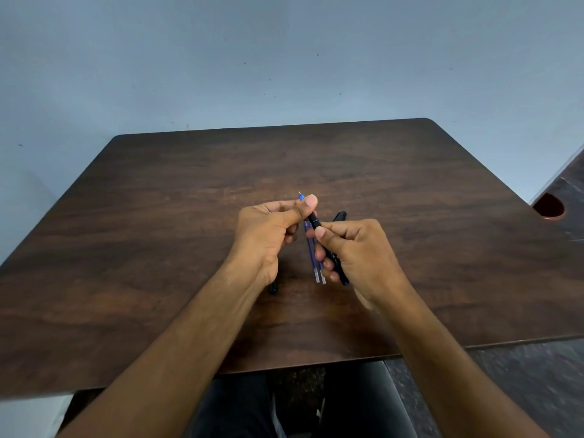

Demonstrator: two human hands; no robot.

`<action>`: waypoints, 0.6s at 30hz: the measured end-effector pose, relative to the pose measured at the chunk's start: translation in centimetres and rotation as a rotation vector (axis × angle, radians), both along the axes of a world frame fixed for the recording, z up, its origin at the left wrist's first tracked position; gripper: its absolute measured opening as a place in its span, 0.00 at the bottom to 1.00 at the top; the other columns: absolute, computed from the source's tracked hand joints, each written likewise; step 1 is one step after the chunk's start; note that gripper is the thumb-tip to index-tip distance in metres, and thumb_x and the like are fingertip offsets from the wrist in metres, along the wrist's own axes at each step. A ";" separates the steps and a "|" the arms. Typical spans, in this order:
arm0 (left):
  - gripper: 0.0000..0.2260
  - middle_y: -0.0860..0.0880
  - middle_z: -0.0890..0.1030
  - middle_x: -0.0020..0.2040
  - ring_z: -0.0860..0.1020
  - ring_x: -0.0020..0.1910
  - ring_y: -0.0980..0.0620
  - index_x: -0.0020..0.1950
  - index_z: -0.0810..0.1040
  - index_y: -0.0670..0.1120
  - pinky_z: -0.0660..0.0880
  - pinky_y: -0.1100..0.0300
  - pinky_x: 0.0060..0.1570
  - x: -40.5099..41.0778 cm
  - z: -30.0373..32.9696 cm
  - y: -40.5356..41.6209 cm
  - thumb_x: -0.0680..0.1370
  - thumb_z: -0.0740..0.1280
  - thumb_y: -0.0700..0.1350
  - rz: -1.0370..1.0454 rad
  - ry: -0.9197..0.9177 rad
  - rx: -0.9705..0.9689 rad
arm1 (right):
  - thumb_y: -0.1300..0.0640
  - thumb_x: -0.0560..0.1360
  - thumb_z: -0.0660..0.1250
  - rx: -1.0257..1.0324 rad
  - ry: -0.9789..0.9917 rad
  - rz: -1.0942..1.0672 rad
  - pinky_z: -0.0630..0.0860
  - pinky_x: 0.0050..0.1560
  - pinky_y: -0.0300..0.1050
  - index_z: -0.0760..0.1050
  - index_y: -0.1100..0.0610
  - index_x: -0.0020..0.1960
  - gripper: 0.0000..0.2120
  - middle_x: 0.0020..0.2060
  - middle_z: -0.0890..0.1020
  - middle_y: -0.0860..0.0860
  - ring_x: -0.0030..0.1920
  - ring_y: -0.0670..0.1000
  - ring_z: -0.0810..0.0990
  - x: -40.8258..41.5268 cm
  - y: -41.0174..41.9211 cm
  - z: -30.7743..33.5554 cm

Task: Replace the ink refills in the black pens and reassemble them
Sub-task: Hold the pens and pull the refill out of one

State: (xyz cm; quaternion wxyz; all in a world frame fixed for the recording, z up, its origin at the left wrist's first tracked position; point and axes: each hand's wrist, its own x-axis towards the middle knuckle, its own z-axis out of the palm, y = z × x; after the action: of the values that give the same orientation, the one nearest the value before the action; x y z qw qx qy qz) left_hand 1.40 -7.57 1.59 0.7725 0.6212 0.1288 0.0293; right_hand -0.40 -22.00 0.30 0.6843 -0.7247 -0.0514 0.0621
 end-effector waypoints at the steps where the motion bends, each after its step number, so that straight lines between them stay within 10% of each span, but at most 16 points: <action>1: 0.19 0.47 0.82 0.37 0.70 0.30 0.57 0.42 0.86 0.42 0.70 0.60 0.35 0.0 0.0 0.1 0.60 0.81 0.53 -0.006 0.020 0.024 | 0.61 0.83 0.66 0.001 0.001 0.005 0.70 0.24 0.40 0.85 0.61 0.50 0.10 0.26 0.79 0.50 0.26 0.47 0.73 -0.1 -0.1 0.1; 6: 0.19 0.51 0.83 0.42 0.73 0.36 0.58 0.47 0.87 0.46 0.69 0.59 0.41 -0.3 0.1 0.9 0.68 0.76 0.60 -0.174 0.042 0.054 | 0.61 0.83 0.65 0.008 0.006 0.004 0.70 0.24 0.39 0.85 0.61 0.50 0.10 0.26 0.79 0.49 0.26 0.47 0.73 -0.1 -0.4 0.2; 10: 0.10 0.52 0.87 0.55 0.78 0.35 0.64 0.57 0.85 0.46 0.66 0.59 0.42 -0.5 0.1 1.5 0.79 0.69 0.46 -0.245 -0.022 -0.008 | 0.61 0.83 0.65 0.019 0.051 0.018 0.70 0.24 0.40 0.84 0.62 0.50 0.10 0.26 0.79 0.49 0.25 0.47 0.73 0.1 -0.5 0.3; 18: 0.15 0.50 0.81 0.39 0.67 0.31 0.58 0.46 0.85 0.43 0.63 0.64 0.31 -0.2 0.1 0.8 0.64 0.78 0.48 -0.085 0.021 -0.122 | 0.61 0.83 0.65 0.037 0.057 0.050 0.71 0.24 0.42 0.85 0.62 0.49 0.10 0.28 0.79 0.53 0.26 0.49 0.73 0.0 -0.3 0.8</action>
State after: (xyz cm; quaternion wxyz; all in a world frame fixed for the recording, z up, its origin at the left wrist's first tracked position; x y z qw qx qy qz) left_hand 1.19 -6.73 1.69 0.8079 0.5782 0.1121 -0.0179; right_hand -0.45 -22.30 1.11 0.6971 -0.7083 -0.0510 0.0991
